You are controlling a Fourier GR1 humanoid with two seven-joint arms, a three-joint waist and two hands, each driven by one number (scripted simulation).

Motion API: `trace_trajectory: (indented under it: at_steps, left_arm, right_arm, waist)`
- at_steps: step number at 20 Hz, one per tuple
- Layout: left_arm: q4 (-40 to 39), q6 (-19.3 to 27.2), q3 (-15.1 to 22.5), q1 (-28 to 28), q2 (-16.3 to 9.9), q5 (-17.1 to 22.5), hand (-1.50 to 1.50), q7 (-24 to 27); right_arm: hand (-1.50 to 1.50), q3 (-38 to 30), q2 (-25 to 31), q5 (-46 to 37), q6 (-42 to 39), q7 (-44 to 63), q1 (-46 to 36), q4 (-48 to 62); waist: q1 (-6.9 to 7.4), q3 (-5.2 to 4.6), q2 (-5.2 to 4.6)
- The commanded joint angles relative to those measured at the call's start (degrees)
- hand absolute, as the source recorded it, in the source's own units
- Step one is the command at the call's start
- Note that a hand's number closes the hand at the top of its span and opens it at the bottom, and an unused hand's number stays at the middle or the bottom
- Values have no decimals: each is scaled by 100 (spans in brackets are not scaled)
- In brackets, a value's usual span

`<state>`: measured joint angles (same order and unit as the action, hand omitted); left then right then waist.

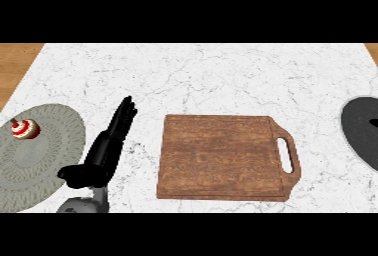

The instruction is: Pick the can from the cutting board and place it in the pan

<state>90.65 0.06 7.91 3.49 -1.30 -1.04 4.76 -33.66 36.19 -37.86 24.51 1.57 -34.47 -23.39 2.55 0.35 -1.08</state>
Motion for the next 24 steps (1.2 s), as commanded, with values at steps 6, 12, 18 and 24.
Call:
trace_trajectory:
  at_steps: [6, 12, 18, 24]
  left_arm:
    - [-30, -51, -115, -103, -99, 37, 0, 39]
    - [-151, 29, -19, -76, 43, -13, 0, 43]
    - [-195, -39, -270, -305, -162, 35, 0, 301]
    - [48, 0, -247, -366, -109, 62, 0, 122]
  right_arm:
    - [-150, -1007, 32, 1125, 344, -1941, -76, 82]
    - [-150, -1611, 201, 1935, -135, -2543, 8, 373]
    - [-150, -1903, 101, 2767, -1832, -2991, 827, -130]
    - [-150, -1712, -298, 3145, -2966, -3247, 1850, -1018]
  waist:
    - [-112, -1, 39]
    - [-157, -15, 57]
    - [-329, -37, 129]
    - [-369, -47, 149]
